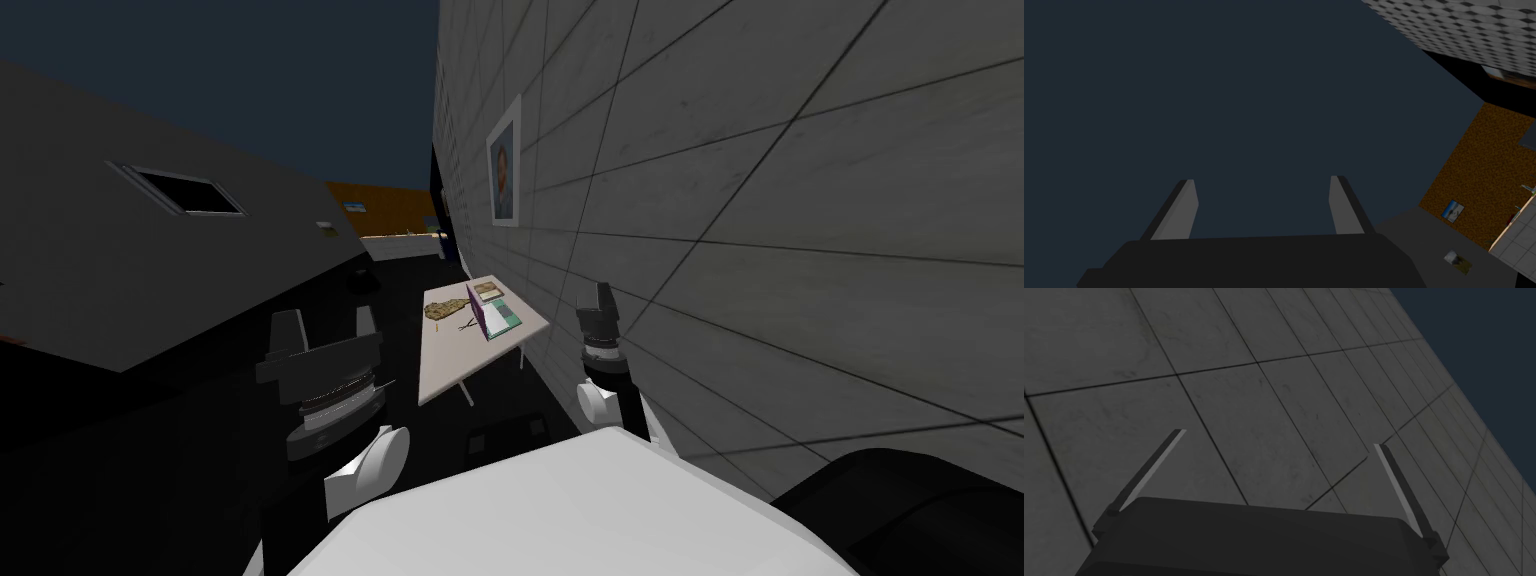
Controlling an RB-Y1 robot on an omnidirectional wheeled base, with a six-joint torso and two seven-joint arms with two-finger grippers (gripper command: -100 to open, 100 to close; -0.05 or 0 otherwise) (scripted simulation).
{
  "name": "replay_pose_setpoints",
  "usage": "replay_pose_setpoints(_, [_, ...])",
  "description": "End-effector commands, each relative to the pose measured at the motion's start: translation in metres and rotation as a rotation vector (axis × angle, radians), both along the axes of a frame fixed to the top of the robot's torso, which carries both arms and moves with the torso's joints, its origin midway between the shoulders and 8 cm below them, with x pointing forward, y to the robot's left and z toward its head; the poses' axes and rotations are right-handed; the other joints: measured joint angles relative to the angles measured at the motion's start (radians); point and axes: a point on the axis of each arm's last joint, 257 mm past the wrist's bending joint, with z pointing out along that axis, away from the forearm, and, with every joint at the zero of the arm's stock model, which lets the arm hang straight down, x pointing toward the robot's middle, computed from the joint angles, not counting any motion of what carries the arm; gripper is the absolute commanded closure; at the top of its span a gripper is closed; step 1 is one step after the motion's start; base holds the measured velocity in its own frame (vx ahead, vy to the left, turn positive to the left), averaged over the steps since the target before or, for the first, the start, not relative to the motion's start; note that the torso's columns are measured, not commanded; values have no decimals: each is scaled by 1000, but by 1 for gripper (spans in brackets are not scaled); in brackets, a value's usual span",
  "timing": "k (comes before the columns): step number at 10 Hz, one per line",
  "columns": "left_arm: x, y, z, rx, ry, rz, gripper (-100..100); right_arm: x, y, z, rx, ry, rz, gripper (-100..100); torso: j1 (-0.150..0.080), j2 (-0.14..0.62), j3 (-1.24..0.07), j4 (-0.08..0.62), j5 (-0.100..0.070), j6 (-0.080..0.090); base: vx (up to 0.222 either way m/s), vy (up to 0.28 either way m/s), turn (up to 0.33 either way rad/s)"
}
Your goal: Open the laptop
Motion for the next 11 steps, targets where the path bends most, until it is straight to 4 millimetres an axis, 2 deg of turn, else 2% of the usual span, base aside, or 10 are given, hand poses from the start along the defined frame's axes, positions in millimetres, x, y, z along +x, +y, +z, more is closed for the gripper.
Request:
replay_pose_setpoints(1, [0, 0, 0, 0, 0, 0, 0, 0, 0, 0, 0, 0, 0, 0, 0, 40, -82, 41, 0, 0, 0, 0, 0])
replay_pose_setpoints(9, [0, 0, 0, 0, 0, 0, 0, 0, 0, 0, 0, 0, 0, 0, 0, 618, -1234, 617, 0, 0, 0, 0, 0])
replay_pose_setpoints(10, [0, 0, 0, 0, 0, 0, 0, 2, 4, -2, -42, 14, 5, -100, 0, 691, -1382, 691, 0, 0, 5, 10, 19])
replay_pose_setpoints(11, [0, 0, 0, 0, 0, 0, 0, 5, 6, -4, -74, 26, 4, -100, 0, 725, -1451, 724, 0, 0, -2, 20, 31])
